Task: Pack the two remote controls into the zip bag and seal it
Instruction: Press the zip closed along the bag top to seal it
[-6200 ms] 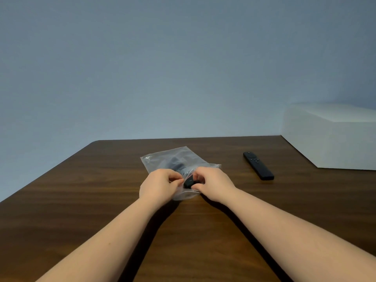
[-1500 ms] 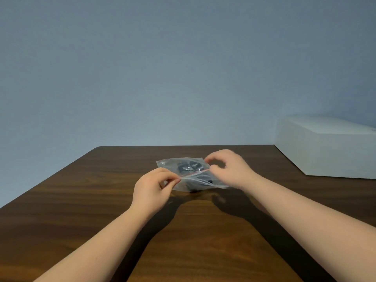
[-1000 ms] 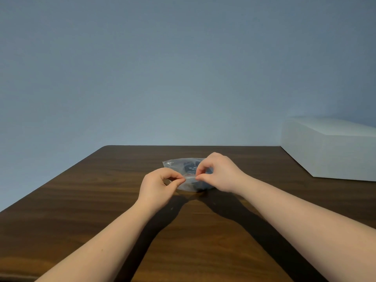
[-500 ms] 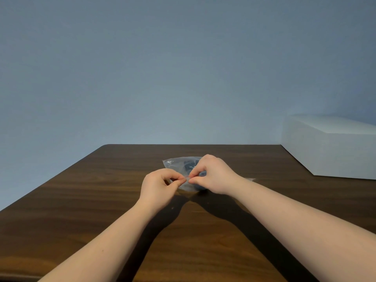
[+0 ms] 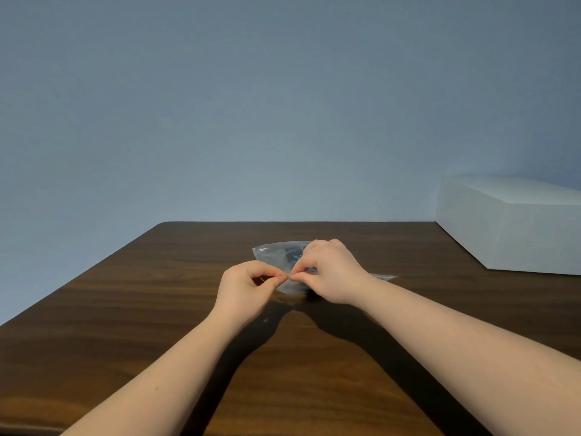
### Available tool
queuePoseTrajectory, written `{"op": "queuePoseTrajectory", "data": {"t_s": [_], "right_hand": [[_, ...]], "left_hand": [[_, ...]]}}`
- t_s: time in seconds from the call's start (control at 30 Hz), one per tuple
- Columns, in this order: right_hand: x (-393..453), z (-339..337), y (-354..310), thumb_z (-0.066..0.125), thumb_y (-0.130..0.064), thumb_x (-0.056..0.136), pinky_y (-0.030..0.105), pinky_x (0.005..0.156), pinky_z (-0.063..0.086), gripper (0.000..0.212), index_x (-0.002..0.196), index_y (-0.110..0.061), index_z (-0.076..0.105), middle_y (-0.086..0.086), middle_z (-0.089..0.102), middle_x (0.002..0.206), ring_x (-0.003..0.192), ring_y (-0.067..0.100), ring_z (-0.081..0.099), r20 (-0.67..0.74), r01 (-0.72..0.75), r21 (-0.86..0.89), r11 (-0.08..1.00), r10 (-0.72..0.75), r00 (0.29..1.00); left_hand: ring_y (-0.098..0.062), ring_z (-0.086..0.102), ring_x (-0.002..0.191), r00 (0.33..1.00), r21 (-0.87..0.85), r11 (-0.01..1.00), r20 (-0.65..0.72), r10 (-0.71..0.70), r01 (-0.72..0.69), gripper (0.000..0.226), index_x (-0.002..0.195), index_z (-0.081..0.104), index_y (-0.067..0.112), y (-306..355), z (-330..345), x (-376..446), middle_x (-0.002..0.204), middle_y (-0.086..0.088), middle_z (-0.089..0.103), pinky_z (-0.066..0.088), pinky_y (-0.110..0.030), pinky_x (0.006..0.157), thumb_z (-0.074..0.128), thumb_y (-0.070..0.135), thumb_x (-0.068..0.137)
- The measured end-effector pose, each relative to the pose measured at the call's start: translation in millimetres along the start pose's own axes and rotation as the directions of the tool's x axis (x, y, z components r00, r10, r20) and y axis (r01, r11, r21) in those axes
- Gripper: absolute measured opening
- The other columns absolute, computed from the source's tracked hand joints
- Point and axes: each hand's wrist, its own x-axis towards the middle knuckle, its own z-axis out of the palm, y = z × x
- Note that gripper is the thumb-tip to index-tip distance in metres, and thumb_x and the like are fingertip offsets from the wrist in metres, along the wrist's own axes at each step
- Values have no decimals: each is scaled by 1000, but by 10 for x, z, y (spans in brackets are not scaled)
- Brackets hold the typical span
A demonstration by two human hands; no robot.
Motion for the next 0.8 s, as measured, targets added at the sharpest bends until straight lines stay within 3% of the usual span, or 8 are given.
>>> {"op": "queuePoseTrajectory", "data": {"t_s": [0.17, 0.3, 0.47, 0.6, 0.8], "right_hand": [[5, 9, -9, 56, -36, 92, 33, 93, 35, 23, 105, -25, 72, -5, 71, 104, 103, 14, 57, -23, 34, -28, 999, -34, 999], [-3, 7, -24, 52, -39, 93, 28, 84, 30, 25, 107, -29, 71, -7, 73, 99, 98, 13, 58, -32, 73, -81, 994, -76, 997], [-15, 17, -27, 47, -33, 96, 30, 84, 31, 26, 95, -25, 72, -4, 69, 88, 90, 17, 56, -15, 127, -189, 974, -132, 991], [-44, 37, -19, 50, -26, 96, 30, 83, 27, 19, 93, -20, 67, -6, 59, 85, 96, 18, 54, -11, 145, -218, 965, -151, 988], [-71, 51, 84, 50, -20, 95, 36, 92, 33, 17, 103, -19, 65, 1, 66, 109, 111, 21, 51, -21, 172, -282, 944, -186, 982]], "left_hand": [[-6, 66, 78, 1000, -26, 999, -7, -28, 28, 7, 82, 76, 22, -7, -19, -5, 77, 11, 71, 51, -18, 70, 72, 18, 79], [-5, 67, 80, 999, -54, 997, -1, -50, 50, 8, 83, 77, 24, -10, -45, -1, 78, 11, 73, 50, -16, 71, 72, 19, 79], [-7, 66, 76, 999, -40, 998, 6, -54, 55, 5, 79, 75, 23, -2, -30, 4, 76, 9, 72, 49, -16, 67, 72, 20, 79], [-9, 65, 74, 999, 18, 999, 17, -46, 45, 5, 78, 75, 20, 13, -18, 41, 74, 6, 71, 50, -20, 66, 71, 22, 80], [-9, 63, 71, 999, 63, 997, -2, -37, 37, 6, 77, 74, 19, 72, -33, 71, 69, 9, 67, 47, -19, 62, 70, 21, 81]]}}
